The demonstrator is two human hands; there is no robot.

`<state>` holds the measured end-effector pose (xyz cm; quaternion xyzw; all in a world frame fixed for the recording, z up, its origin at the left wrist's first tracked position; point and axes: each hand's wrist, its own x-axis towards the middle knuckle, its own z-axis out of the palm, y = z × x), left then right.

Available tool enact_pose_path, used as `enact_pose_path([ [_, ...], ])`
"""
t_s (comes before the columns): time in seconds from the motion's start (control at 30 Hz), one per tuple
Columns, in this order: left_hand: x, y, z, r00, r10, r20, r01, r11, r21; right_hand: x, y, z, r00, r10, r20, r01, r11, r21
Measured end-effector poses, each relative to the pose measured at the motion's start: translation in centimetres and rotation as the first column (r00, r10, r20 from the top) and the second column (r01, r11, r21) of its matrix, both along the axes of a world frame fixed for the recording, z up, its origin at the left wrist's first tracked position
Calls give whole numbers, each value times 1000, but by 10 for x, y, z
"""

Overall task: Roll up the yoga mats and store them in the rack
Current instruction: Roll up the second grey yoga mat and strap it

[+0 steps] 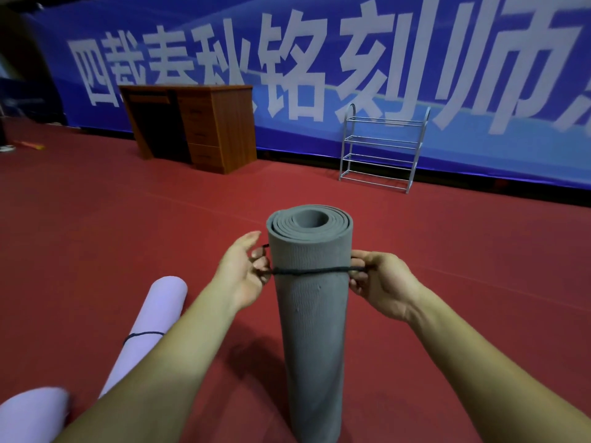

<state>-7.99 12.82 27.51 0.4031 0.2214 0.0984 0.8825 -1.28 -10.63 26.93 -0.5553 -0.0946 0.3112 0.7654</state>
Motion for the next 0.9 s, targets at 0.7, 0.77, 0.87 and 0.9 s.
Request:
enact_pose_path([
  [0.7, -24, -1, -223, 875, -465, -135, 385, 497, 778, -22, -19, -190, 926, 138, 351, 25, 906, -422],
  [0.77, -23, -8, -232, 877, -457, -150, 389, 490, 780, -24, -19, -199, 941, 102, 323, 45, 907, -418],
  [0.87, -20, -11, -231, 889, -424, -174, 378, 460, 804, -27, -18, -202, 942, 80, 326, 67, 907, -416],
  [0.9, -19, -11, -230, 893, -409, -188, 371, 432, 822, -28, -18, -203, 938, 74, 339, 82, 902, -423],
])
